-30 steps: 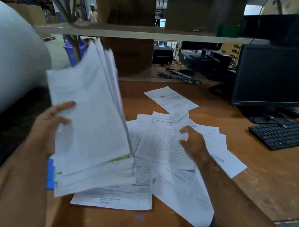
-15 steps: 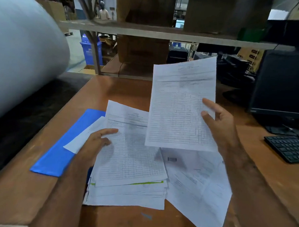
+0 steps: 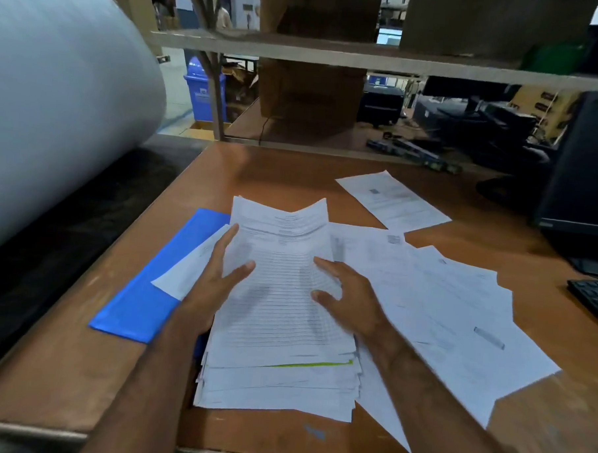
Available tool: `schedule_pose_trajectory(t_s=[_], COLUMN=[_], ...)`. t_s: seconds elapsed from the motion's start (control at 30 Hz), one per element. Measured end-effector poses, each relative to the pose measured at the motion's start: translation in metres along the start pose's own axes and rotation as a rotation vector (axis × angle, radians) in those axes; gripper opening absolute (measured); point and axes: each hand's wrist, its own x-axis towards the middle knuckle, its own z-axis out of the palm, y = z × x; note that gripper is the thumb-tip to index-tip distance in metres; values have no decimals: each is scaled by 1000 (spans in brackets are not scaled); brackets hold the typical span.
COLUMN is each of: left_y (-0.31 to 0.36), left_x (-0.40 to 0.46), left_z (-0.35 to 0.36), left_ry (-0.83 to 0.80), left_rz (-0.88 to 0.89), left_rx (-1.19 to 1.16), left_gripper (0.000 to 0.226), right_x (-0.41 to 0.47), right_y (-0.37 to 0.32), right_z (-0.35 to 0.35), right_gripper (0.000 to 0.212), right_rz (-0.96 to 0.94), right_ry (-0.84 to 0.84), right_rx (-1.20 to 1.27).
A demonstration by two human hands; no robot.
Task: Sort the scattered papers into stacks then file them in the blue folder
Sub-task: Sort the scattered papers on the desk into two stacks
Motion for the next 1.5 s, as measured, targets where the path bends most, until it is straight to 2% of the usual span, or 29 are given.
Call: schedule_pose_trajectory(t_s=[0.07, 0.13, 0.2, 0.27, 0.3, 0.37, 0.5, 0.63, 0.7, 0.77, 0.9, 0.93, 1.03, 1.13, 1.23, 1.37, 1.5], left_y=[-6, -9, -9, -10, -9, -8, -10, -13, -14, -13, -8, -6, -5, -5, -9, -12, -12], left_x=[1, 2, 3, 4, 4, 5, 4, 4, 3, 3, -1, -2, -3, -2, 0, 1, -2], left_z=[-5, -6, -7, -10, -12, -15, -15, -15, -15, -14, -11, -10, -11, -10, -11, -11, -12], left_ry=[-37, -43, -9, 29, 44, 59, 57, 62, 60, 62, 80, 82, 76, 68, 67, 82, 75], left_rz=[51, 42, 5, -18, -23, -27, -41, -45, -44, -52, -28, -27, -29, -17, -15, 2, 7], left_rx=[30, 24, -8, -36, -31, 10, 21, -18, -18, -32, -32, -28, -14, 3, 10, 4, -28], left_gripper=[69, 62, 52, 48, 47, 48, 46, 46, 45, 43, 41, 41, 40, 40, 40, 40, 40], right_x=[3, 5, 6, -1, -8, -21, -23, -27, -30, -25, -20, -20, -18, -17, -18, -18, -21], right_y=[-1, 3, 12, 19, 22, 28, 32, 35, 37, 39, 49, 51, 49, 37, 18, 2, -6], right_z=[1, -10, -30, -48, -53, -60, -82, -96, -99, -102, -106, -106, -111, -128, -148, -155, -156], right_gripper=[61, 60, 62, 70, 74, 74, 54, 70, 86, 89, 61, 56, 54, 60, 76, 91, 100], right_rz=[-8, 68, 213, 380, 435, 476, 541, 691, 771, 808, 702, 651, 494, 344, 256, 179, 166], right_ry=[-21, 42, 56, -75, -137, -159, -77, 55, 52, 73, 224, 249, 260, 294, 331, 239, 214], right_rx=[-8, -47, -311, -580, -634, -632, -588, -608, -620, -534, -111, -73, -173, -119, -29, -131, -22])
